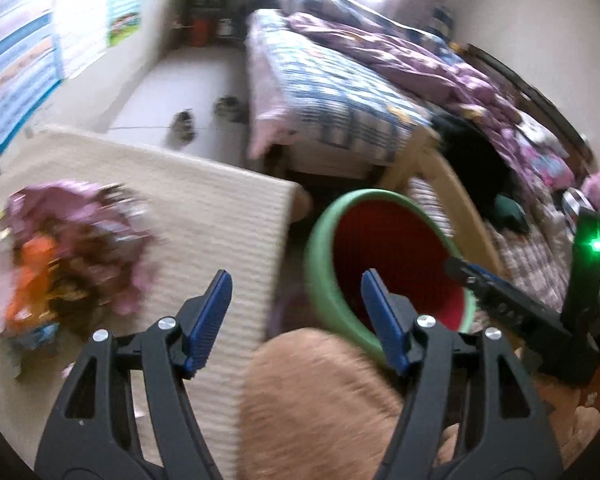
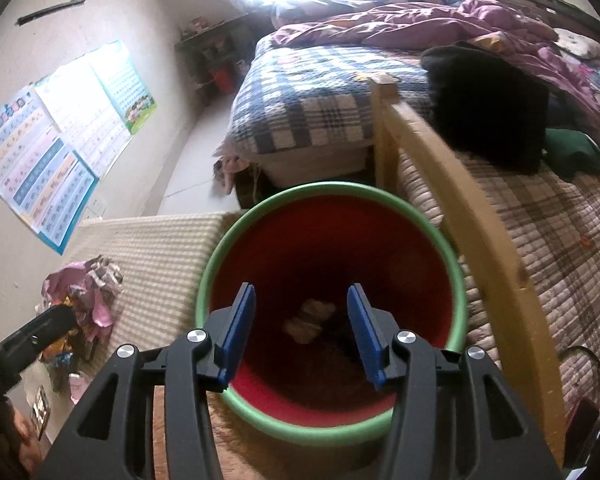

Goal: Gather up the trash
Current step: 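Drop the blue wrapper into the red bin while the left tool carries the cup there, then move the right tool back to the wrapper pile on the table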

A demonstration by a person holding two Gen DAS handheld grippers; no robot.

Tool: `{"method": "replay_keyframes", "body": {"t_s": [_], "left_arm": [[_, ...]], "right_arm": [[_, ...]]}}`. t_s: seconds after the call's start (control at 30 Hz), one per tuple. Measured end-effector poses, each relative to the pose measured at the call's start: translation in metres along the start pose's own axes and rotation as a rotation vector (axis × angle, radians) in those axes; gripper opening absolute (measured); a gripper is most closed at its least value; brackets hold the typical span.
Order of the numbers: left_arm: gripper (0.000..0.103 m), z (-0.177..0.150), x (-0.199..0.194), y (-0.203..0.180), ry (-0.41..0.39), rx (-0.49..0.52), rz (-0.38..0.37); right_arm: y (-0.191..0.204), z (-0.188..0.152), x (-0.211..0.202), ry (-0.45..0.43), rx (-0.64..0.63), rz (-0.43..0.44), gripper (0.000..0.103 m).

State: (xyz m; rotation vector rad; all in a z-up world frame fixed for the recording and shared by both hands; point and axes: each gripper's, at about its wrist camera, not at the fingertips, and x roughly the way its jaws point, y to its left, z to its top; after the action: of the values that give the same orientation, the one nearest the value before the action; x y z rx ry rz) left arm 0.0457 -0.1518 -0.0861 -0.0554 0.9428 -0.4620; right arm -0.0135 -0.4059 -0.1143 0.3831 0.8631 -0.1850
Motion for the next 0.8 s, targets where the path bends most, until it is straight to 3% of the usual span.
{"method": "replay_keyframes", "body": {"t_s": [0.13, 0.33, 0.5, 0.73, 0.8], "left_arm": [[0.064, -0.017, -0.016, 0.051, 0.006, -0.087, 0.096], [0.064, -0.062, -0.023, 0.134, 0.07, -0.304, 0.218], [0.063, -0.079, -0.018, 0.169, 0.101, -0.435, 0.199], [0.063, -0.085, 0.008, 0.162, 0.17, -0.429, 0.136], [0.056, -0.089, 0.013, 0.158, 0.183, -0.421, 0.125]], "right_arm": [[0.019, -0.006, 0.008, 0.031, -0.039, 0.017, 0.05], [0.049, -0.016, 0.018, 0.073, -0.098, 0.043, 0.05], [0.073, -0.023, 0.019, 0.085, -0.158, 0.053, 0.05], [0.098, -0.029, 0.019, 0.092, -0.228, 0.061, 0.05], [0.104, -0.031, 0.021, 0.099, -0.247, 0.063, 0.05]]}}
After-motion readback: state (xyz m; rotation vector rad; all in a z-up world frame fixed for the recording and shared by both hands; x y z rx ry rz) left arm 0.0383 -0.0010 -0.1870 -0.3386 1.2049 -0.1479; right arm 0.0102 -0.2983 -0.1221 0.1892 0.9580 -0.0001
